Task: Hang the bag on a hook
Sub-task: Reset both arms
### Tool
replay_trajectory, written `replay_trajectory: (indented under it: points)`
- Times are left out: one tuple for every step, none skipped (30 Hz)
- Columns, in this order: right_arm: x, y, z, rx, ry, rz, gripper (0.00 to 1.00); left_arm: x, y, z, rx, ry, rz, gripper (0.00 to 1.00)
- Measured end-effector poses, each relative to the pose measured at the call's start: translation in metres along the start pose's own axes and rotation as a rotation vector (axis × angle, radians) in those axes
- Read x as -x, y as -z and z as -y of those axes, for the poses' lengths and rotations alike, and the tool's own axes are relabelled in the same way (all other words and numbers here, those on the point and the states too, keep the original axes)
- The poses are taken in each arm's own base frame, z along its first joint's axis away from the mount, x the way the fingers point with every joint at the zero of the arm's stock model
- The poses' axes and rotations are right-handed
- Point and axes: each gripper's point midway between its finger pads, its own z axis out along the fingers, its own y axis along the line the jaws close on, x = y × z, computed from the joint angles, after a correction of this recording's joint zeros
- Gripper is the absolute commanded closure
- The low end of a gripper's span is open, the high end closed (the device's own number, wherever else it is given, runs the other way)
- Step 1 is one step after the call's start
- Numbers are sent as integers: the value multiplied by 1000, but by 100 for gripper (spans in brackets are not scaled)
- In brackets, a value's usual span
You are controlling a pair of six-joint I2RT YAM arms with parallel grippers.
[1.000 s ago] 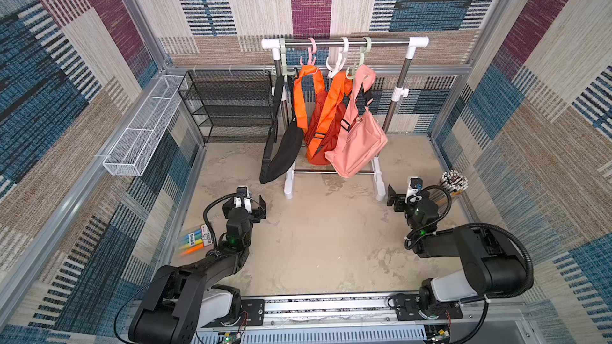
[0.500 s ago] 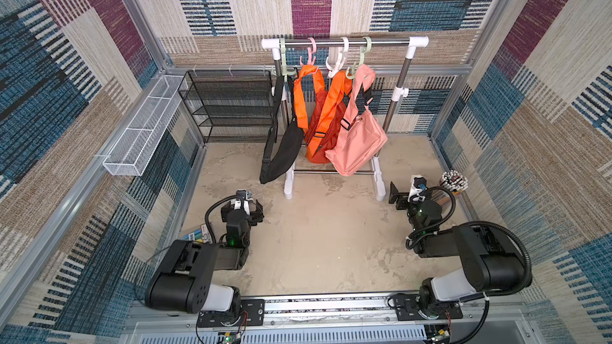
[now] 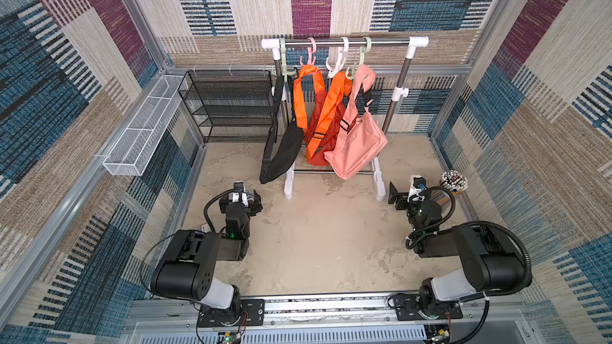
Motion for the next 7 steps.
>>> replay_trajectory:
  points:
    - [0, 0, 0, 0, 0, 0, 0, -2, 0, 0, 0, -1, -7, 1]
    - [0, 0, 0, 0, 0, 0, 0, -4, 0, 0, 2, -3, -16, 1]
    - [0, 0, 0, 0, 0, 0, 0, -5, -1, 0, 4, -4, -24, 1]
    - [0, 0, 0, 0, 0, 0, 0, -4, -3, 0, 6, -2, -32, 1]
    - [0, 0, 0, -1, -1, 0, 0, -2, -6, 0, 10, -2, -34, 1]
    - [-1, 1, 0, -1, -1, -2, 1, 0, -8, -1, 14, 2, -32, 1]
    - [-2, 1, 0, -2, -2, -5, 0, 0, -8, -2, 16, 3, -32, 1]
